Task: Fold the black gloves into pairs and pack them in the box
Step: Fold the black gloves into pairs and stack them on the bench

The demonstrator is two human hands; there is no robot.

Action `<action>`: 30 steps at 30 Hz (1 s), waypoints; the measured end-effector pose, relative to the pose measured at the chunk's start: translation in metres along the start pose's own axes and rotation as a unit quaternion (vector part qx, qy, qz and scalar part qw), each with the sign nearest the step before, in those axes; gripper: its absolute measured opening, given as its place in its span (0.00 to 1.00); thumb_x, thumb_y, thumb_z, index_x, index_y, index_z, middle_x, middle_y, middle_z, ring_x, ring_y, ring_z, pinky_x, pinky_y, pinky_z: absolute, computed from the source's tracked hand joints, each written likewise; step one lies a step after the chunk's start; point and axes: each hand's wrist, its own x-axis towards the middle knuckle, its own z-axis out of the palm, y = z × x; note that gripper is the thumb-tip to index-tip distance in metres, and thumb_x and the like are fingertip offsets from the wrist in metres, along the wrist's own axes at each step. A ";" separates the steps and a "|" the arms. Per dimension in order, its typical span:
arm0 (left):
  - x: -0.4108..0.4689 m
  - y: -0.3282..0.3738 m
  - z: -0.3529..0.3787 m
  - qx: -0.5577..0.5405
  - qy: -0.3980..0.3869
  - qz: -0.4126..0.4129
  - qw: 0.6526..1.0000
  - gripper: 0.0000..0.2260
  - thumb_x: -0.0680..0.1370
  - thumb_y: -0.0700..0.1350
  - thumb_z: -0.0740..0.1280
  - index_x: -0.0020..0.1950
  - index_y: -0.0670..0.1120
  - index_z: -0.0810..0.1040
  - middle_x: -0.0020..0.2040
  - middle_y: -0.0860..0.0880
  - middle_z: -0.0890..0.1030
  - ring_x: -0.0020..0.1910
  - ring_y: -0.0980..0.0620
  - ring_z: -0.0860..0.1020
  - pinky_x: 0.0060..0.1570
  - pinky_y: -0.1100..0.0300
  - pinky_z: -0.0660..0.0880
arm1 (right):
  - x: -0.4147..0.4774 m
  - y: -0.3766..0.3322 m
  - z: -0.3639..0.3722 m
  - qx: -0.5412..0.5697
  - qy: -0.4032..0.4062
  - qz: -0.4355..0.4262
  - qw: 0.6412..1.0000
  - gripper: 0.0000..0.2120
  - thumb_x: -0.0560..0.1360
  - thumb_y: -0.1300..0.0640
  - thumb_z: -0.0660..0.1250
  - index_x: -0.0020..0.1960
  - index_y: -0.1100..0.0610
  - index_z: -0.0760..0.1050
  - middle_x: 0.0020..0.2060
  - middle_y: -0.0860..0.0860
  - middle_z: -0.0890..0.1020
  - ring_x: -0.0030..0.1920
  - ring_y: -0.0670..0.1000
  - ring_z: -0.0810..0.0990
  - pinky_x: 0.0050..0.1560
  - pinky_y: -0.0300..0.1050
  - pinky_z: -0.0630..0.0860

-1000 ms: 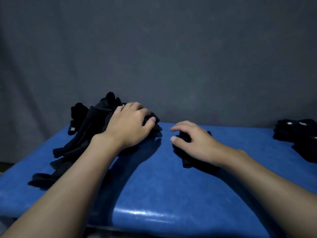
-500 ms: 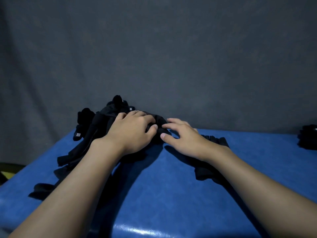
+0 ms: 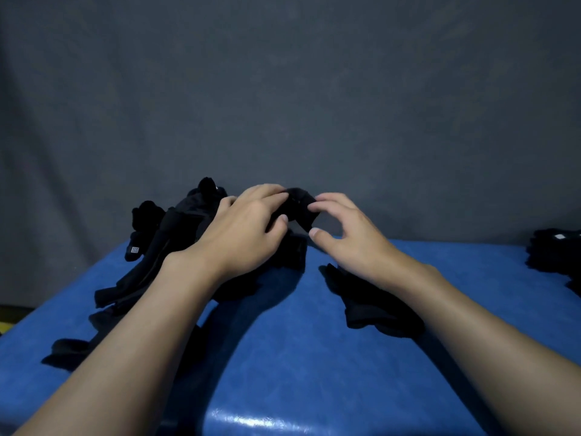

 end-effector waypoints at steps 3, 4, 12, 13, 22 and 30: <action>0.002 0.011 -0.001 -0.051 0.005 0.051 0.997 0.22 0.80 0.48 0.56 0.73 0.48 0.71 0.74 0.55 0.69 0.76 0.56 0.62 0.74 0.45 0.60 | -0.007 -0.002 -0.012 0.008 0.026 -0.010 1.000 0.14 0.76 0.55 0.67 0.62 0.48 0.77 0.71 0.43 0.66 0.72 0.44 0.64 0.73 0.57 0.61; 0.002 0.015 0.000 -0.070 0.007 0.063 0.996 0.23 0.78 0.48 0.56 0.73 0.48 0.72 0.73 0.55 0.70 0.75 0.56 0.62 0.74 0.45 0.61 | -0.010 -0.003 -0.017 0.001 0.031 -0.016 0.999 0.14 0.76 0.56 0.67 0.61 0.49 0.78 0.71 0.43 0.67 0.72 0.44 0.65 0.73 0.56 0.61; 0.005 0.031 0.009 -0.165 0.010 0.060 0.984 0.16 0.78 0.45 0.62 0.63 0.54 0.80 0.69 0.56 0.73 0.72 0.56 0.67 0.71 0.45 0.64 | -0.032 -0.008 -0.057 0.055 0.099 0.024 0.993 0.11 0.76 0.63 0.68 0.58 0.59 0.80 0.59 0.46 0.77 0.60 0.45 0.76 0.63 0.39 0.72; 0.006 0.032 0.011 -0.177 0.007 0.054 0.983 0.14 0.79 0.44 0.63 0.62 0.54 0.80 0.69 0.57 0.72 0.71 0.57 0.67 0.72 0.46 0.63 | -0.037 -0.007 -0.062 0.073 0.108 0.034 0.991 0.11 0.76 0.63 0.68 0.57 0.60 0.81 0.58 0.46 0.77 0.59 0.45 0.77 0.62 0.39 0.72; 0.006 0.054 0.030 -0.224 -0.036 0.063 0.972 0.16 0.80 0.42 0.63 0.67 0.50 0.78 0.67 0.59 0.73 0.69 0.59 0.69 0.71 0.54 0.66 | -0.066 0.005 -0.079 0.050 0.115 0.041 0.991 0.12 0.74 0.67 0.70 0.56 0.58 0.81 0.56 0.45 0.77 0.55 0.42 0.78 0.54 0.28 0.70; 0.009 0.058 0.040 -0.173 -0.069 0.074 0.980 0.22 0.79 0.46 0.61 0.75 0.51 0.70 0.76 0.60 0.65 0.75 0.61 0.61 0.73 0.56 0.63 | -0.081 0.013 -0.091 -0.111 0.076 -0.052 0.990 0.24 0.68 0.78 0.57 0.56 0.62 0.80 0.59 0.48 0.76 0.56 0.42 0.74 0.55 0.24 0.65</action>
